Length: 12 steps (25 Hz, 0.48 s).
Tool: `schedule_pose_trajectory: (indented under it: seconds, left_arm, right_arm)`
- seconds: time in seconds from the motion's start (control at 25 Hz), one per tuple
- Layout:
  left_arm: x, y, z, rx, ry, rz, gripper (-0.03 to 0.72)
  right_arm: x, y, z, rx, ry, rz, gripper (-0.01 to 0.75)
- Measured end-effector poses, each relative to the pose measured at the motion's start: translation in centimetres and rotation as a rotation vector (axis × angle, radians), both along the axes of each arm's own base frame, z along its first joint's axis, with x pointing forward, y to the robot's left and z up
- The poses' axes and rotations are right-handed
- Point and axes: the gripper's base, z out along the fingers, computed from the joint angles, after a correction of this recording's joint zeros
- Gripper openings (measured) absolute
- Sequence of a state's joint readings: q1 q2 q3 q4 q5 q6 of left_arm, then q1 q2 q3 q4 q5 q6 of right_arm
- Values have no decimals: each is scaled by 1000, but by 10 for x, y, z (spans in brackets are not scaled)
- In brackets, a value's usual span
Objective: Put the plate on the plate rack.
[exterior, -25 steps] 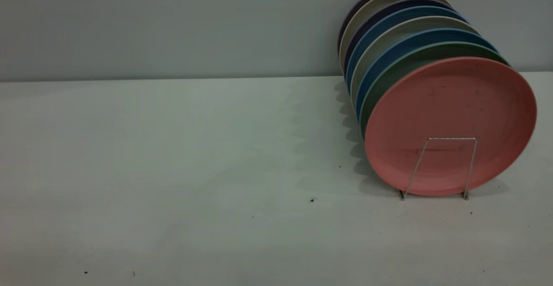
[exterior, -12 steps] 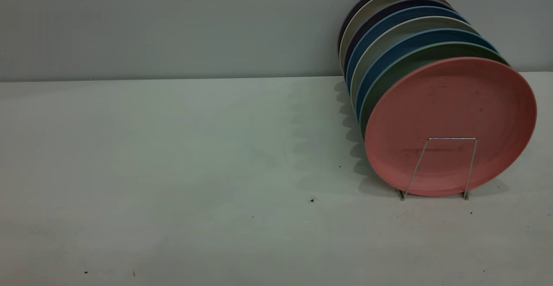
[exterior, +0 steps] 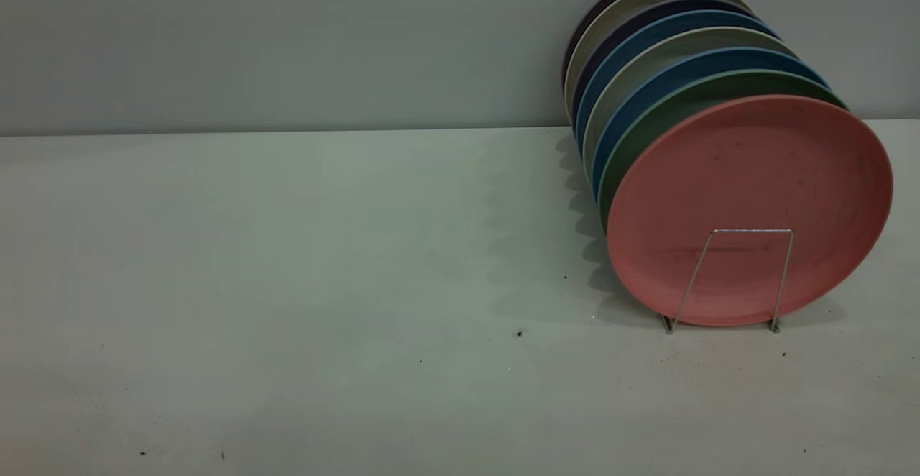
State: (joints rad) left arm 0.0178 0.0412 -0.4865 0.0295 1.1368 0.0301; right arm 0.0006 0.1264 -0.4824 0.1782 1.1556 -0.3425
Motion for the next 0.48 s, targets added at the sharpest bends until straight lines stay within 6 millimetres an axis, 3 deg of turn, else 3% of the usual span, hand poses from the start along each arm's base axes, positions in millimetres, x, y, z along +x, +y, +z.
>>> schedule_pose_trajectory:
  seconds: [0.48]
  left_arm:
    - [0, 0, 0, -3, 0, -2, 335]
  right_arm:
    - [0, 0, 0, 14, 3, -17, 352]
